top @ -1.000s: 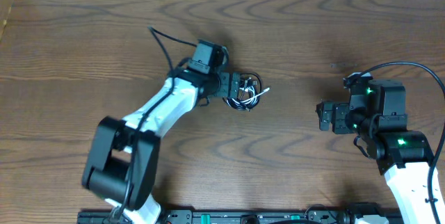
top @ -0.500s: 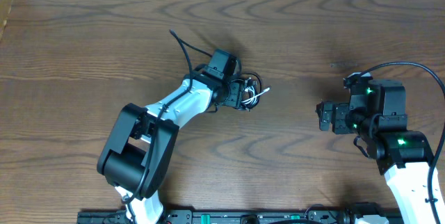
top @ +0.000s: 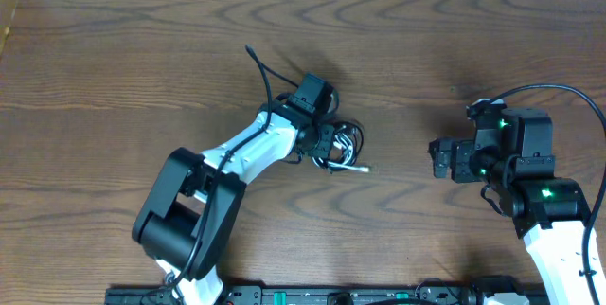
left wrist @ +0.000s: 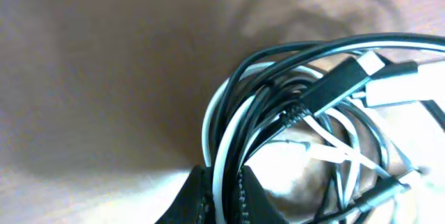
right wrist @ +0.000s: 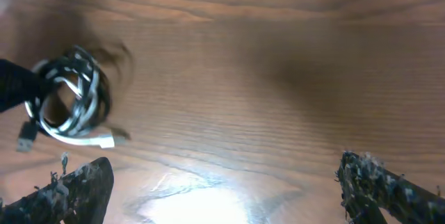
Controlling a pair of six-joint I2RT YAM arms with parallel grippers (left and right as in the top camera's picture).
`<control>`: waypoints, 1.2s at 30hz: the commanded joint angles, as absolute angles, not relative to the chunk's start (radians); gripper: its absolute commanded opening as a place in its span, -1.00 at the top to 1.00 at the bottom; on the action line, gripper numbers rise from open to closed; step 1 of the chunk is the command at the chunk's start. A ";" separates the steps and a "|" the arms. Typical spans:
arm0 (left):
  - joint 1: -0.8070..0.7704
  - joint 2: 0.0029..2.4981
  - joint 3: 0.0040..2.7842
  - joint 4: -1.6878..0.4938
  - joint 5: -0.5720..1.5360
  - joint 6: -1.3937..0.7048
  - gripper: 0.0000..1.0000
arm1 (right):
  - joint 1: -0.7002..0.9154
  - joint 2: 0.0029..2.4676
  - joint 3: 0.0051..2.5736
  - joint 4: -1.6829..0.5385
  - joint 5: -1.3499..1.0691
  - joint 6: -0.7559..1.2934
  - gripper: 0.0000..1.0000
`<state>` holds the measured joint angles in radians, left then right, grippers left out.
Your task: Untangle cables
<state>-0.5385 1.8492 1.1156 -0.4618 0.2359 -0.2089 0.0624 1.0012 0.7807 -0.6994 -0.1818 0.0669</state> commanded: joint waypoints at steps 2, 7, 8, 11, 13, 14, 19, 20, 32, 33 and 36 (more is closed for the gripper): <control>-0.541 1.753 1.117 -0.497 0.458 -0.204 0.85 | 0.065 1.004 0.799 -0.688 -0.336 0.055 -0.99; -0.540 1.724 1.117 -0.496 0.572 -0.204 0.85 | 0.066 1.025 0.798 -0.692 -0.427 0.055 -0.98; -0.540 1.724 1.117 -0.496 0.601 -0.204 0.85 | 0.066 1.031 0.798 -0.692 -0.439 0.056 -0.99; -0.540 1.724 1.117 -0.496 0.688 -0.204 0.85 | 0.067 1.055 0.798 -0.692 -0.478 0.055 -0.98; -0.540 1.724 1.117 -0.496 0.708 -0.204 0.85 | 0.067 1.075 0.798 -0.693 -0.498 0.055 -0.98; -0.540 1.724 1.117 -0.496 0.707 -0.204 0.85 | 0.067 1.085 0.798 -0.696 -0.509 0.055 -0.99; -0.540 1.724 1.117 -0.477 0.792 -0.198 0.85 | 0.067 1.145 0.798 -0.724 -0.570 0.055 -0.90; -0.540 1.724 1.117 -0.465 0.826 -0.192 0.87 | 0.067 1.159 0.798 -0.733 -0.591 0.055 -0.85; -0.540 1.724 1.117 -0.402 0.904 -0.217 0.85 | 0.067 1.260 0.797 -0.741 -0.822 0.055 -0.79; -0.540 1.724 1.117 -0.397 0.920 -0.225 0.86 | 0.067 1.263 0.797 -0.740 -0.823 0.055 -0.78; -0.540 1.724 1.117 -0.370 1.001 -0.228 0.85 | 0.067 1.264 0.797 -0.740 -0.822 0.055 -0.68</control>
